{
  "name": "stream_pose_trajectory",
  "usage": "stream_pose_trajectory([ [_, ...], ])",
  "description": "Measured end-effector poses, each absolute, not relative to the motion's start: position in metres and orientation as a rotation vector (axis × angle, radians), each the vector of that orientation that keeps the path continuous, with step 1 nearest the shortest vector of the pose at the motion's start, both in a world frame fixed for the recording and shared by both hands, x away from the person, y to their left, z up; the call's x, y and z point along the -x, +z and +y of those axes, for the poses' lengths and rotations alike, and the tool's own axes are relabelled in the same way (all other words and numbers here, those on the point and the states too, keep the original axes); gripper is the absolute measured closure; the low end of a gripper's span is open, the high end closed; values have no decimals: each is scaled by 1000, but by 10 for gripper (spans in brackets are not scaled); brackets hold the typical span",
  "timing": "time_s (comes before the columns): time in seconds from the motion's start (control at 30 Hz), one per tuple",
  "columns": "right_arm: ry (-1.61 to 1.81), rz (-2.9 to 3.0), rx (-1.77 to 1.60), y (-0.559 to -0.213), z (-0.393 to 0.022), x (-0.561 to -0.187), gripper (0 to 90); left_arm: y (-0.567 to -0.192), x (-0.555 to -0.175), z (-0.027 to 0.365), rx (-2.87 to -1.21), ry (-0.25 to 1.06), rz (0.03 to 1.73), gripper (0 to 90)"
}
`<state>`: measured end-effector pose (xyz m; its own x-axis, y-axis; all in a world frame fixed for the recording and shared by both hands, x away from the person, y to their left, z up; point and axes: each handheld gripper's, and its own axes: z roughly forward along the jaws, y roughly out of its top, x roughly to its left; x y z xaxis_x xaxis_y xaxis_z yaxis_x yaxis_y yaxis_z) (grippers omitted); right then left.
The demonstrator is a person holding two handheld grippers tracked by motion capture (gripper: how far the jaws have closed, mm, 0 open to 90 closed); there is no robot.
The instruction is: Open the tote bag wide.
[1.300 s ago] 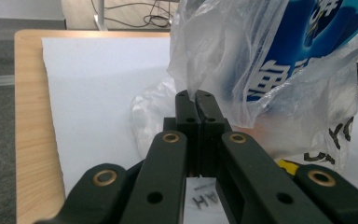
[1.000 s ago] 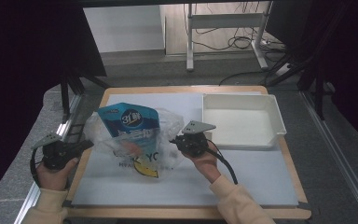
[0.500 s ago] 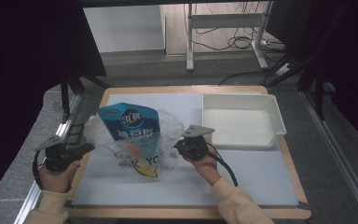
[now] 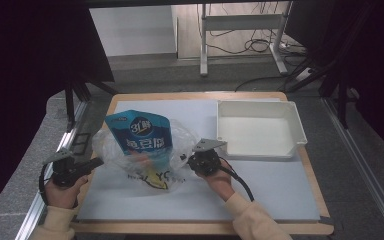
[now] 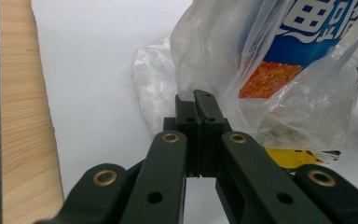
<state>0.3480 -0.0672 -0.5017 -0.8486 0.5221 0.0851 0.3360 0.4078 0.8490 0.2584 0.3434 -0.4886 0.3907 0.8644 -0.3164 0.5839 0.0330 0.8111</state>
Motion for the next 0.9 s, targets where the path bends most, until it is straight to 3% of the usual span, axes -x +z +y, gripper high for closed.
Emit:
stream_pose_trajectory([
  [0.9, 1297, 2570, -788, -529, -71, -346, 893, -516, -259, 334, -1728, 305, 1335, 900],
])
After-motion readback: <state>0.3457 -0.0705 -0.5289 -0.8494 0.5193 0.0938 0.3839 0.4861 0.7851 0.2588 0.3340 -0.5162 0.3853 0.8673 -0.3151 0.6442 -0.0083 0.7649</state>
